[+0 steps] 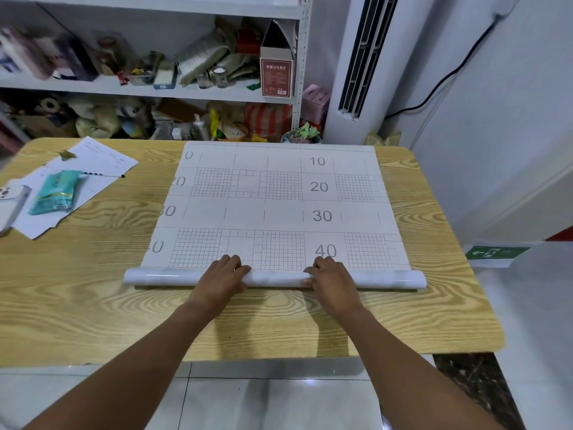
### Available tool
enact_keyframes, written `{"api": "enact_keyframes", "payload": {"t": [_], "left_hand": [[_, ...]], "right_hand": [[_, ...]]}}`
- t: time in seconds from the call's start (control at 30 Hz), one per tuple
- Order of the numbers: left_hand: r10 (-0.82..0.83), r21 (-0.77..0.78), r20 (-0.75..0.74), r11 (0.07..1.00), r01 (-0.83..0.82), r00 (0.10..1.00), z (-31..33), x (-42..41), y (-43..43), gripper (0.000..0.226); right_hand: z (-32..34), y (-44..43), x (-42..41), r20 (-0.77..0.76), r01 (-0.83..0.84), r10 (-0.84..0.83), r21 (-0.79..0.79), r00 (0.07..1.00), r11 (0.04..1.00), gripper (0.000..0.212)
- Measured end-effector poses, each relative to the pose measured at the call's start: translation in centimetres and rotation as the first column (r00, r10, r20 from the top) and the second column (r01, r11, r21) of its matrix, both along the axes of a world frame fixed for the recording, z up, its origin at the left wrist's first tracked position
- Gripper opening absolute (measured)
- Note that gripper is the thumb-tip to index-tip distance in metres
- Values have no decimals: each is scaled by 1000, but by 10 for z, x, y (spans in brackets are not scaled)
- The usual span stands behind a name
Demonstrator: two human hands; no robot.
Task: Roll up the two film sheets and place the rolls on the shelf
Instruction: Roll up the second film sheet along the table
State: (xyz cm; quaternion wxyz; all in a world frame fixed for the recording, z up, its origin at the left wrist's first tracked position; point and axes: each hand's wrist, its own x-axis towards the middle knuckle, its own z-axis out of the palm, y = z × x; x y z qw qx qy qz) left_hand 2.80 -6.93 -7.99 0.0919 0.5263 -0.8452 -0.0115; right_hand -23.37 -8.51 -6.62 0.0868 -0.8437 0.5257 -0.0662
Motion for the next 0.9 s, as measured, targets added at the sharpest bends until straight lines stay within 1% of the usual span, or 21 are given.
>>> {"api": "enact_keyframes", "payload": {"t": [0.1,0.17,0.27,0.47,0.53,0.6,0.63,0.7,0.77,0.83,0.9], "left_hand": [[9,15,-30,1000,-9,999,1,0,1,56],[24,38,-25,999,-23,999,1,2,1,57],[65,94,-39,994,-61,997,2,3,4,61],[75,172,-44,983,-66,996,2,6,5,60],[79,196,-48,978,-69,996,1,5,5,51],[82,212,-49,975,-70,995,3,5,3,38],[76,216,-49,974,-64,996,7,5,3,35],[28,192,-21,981,-24,999,12,4,3,43],[-8,174,65,985,-4,998,15,2,2,51],[-1,159,93,987,-14,996,18,1,0,53],[5,167,99,986,-22,995,19,1,-2,50]], "right_hand": [[3,-1,1,56,33,-35,36,998,999,41],[2,0,0,59,36,-41,73,997,997,42],[-1,2,-1,37,24,-28,101,999,995,49],[-1,5,0,40,40,-44,101,998,994,40],[-1,5,2,35,30,-33,68,999,997,38],[-2,5,2,8,37,-38,32,999,999,36],[-2,5,2,-4,43,-43,14,999,999,34],[-3,5,3,-24,51,-51,-13,998,999,30],[-4,4,4,-40,59,-60,-38,997,998,25],[-3,4,5,-61,66,-68,-43,996,997,19],[-5,5,6,-81,79,-82,-39,993,996,17]]}}
